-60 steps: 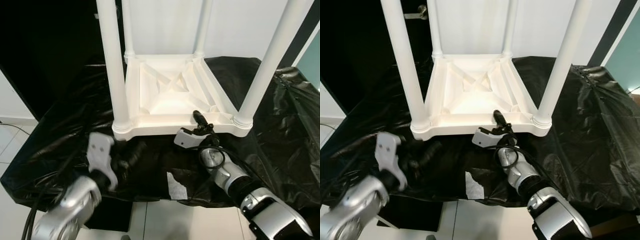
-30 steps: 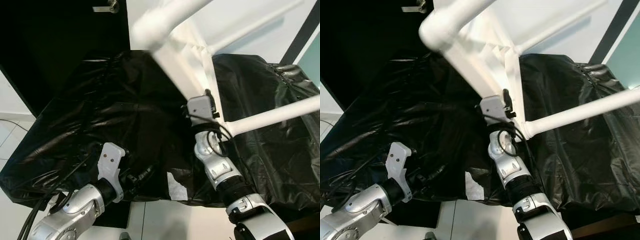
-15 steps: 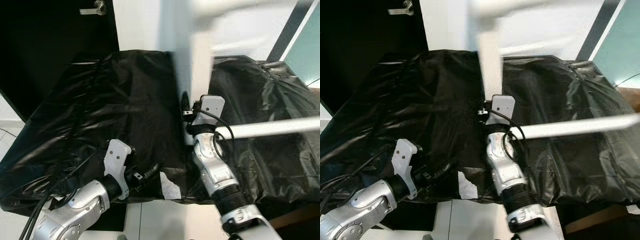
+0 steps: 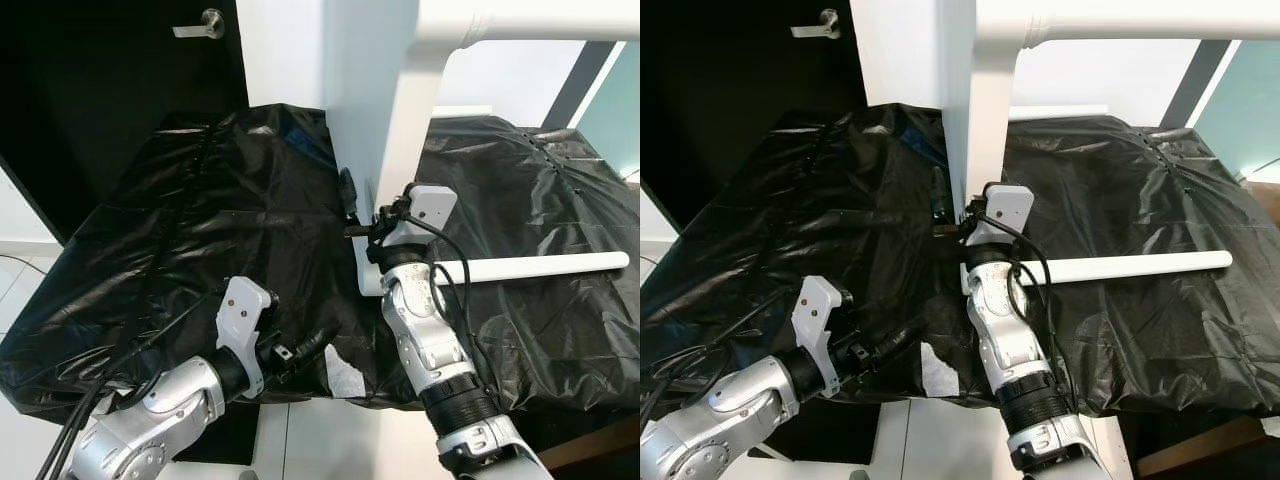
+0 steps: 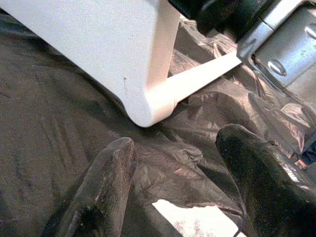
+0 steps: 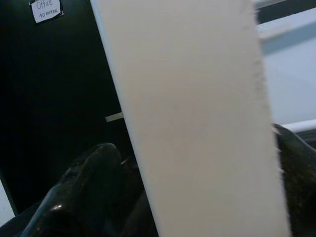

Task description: Building children table

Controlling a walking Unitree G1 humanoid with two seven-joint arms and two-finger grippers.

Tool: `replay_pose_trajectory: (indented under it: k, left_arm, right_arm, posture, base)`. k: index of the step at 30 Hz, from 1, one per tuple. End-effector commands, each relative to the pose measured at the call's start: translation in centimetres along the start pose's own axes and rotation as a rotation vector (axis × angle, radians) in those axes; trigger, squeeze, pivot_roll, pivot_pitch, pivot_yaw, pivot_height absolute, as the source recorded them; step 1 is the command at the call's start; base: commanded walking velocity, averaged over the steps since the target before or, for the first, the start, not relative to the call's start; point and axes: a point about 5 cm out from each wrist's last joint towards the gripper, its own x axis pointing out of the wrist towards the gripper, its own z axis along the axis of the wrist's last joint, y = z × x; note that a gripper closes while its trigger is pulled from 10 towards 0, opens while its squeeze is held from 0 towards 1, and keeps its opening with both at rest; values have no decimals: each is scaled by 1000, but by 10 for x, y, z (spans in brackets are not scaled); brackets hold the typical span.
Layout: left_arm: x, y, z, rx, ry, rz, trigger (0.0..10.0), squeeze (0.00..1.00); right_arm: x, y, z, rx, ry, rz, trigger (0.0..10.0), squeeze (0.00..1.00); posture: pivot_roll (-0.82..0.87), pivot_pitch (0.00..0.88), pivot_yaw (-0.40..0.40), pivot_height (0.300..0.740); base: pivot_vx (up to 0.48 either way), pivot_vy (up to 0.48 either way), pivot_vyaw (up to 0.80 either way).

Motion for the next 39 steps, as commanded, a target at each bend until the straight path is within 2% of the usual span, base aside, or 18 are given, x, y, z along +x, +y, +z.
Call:
replay_pose_trajectory:
  k: [1, 2, 3, 4, 6, 10, 12, 15, 16, 20, 21, 23, 25, 27, 32, 35, 36, 39]
  left_arm:
    - [-1, -12, 1, 12, 3, -264, 10000, 0]
    - [-1, -12, 1, 12, 3, -264, 10000, 0]
    - [-2, -13, 3, 15, 2, -264, 10000, 0]
    - [-2, -12, 3, 15, 2, -264, 10000, 0]
    - [-2, -11, 3, 19, 6, -263, 10000, 0]
    - [-1, -9, 4, 24, 5, -263, 10000, 0]
    - [1, -5, 5, 38, 1, -249, 10000, 0]
    - [4, 7, 8, 90, -21, -167, 10000, 0]
    - [7, 14, 9, 125, -29, -110, 10000, 0]
    - [11, 25, 11, 162, -60, -8, 10000, 0]
    - [12, 30, 12, 163, -66, 31, 10000, 0]
    - [14, 46, 17, 181, -105, 166, 10000, 0]
    - [15, 48, 18, 188, -113, 188, 10000, 0]
    - [18, 61, 14, 216, -99, 279, 10000, 0]
    - [19, 67, 14, 232, -102, 315, 10000, 0]
    - [21, 69, 13, 238, -119, 350, 10000, 0]
    - [21, 69, 13, 238, -119, 350, 10000, 0]
    - [23, 70, 9, 252, -108, 360, 10000, 0]
  right_arm:
    - [-7, -3, 0, -3, -3, 9, 10000, 1000]
    - [-7, -3, 0, -3, -3, 9, 10000, 1000]
    - [-17, -7, -2, -21, 11, 19, 10000, 396]
    - [-22, -9, -4, -29, 19, 23, 10000, 0]
    - [-38, -20, -7, -76, 45, 27, 10000, 0]
    - [-54, -33, -11, -141, 81, 47, 10000, 0]
    - [-72, -44, -15, -199, 131, 93, 10000, 0]
    - [-94, -55, -20, -218, 222, 155, 10000, 0]
    - [-101, -60, -22, -209, 263, 170, 10000, 0]
    - [-115, -67, -20, -245, 297, 187, 10000, 0]
    - [-118, -71, -19, -257, 308, 177, 10000, 0]
    - [-126, -90, -16, -309, 335, 91, 10000, 0]
    - [-126, -93, -16, -315, 335, 71, 10000, 0]
    - [-122, -105, -14, -347, 341, -29, 10000, 0]
    - [-115, -120, -16, -358, 353, -122, 10000, 0]
    - [-101, -129, -20, -356, 356, -162, 10000, 0]
    - [-101, -129, -20, -356, 356, -162, 10000, 0]
    - [-78, -129, -27, -312, 365, -145, 10000, 0]
  posture:
    - [29, 0, -29, 740]
    - [29, 0, -29, 740]
    - [30, 0, -29, 740]
    - [29, 0, -27, 740]
    - [25, 0, -22, 740]
    - [12, 0, -11, 740]
    - [8, 0, -9, 740]
    - [-1, 0, -5, 740]
    - [-2, 0, -5, 740]
    - [-8, 0, -2, 740]
    - [-11, 0, -4, 740]
    - [-22, 0, -4, 740]
    - [-23, 0, -3, 740]
    - [-32, 0, 8, 740]
    - [-28, 0, 10, 740]
    - [-22, 0, 7, 740]
    - [-22, 0, 7, 740]
    - [-11, 0, 7, 740]
  base:
    - [0, 0, 0]
    - [0, 0, 0]
    - [0, 0, 0]
    - [0, 0, 0]
    - [0, 0, 0]
    - [0, 0, 0]
    - [0, 0, 0]
    - [0, 0, 0]
    - [0, 0, 0]
    - [0, 0, 0]
    - [0, 0, 0]
    - [0, 0, 0]
    - [0, 0, 0]
    - [0, 0, 0]
    - [0, 0, 0]
    - [0, 0, 0]
    - [0, 0, 0]
    - [0, 0, 0]
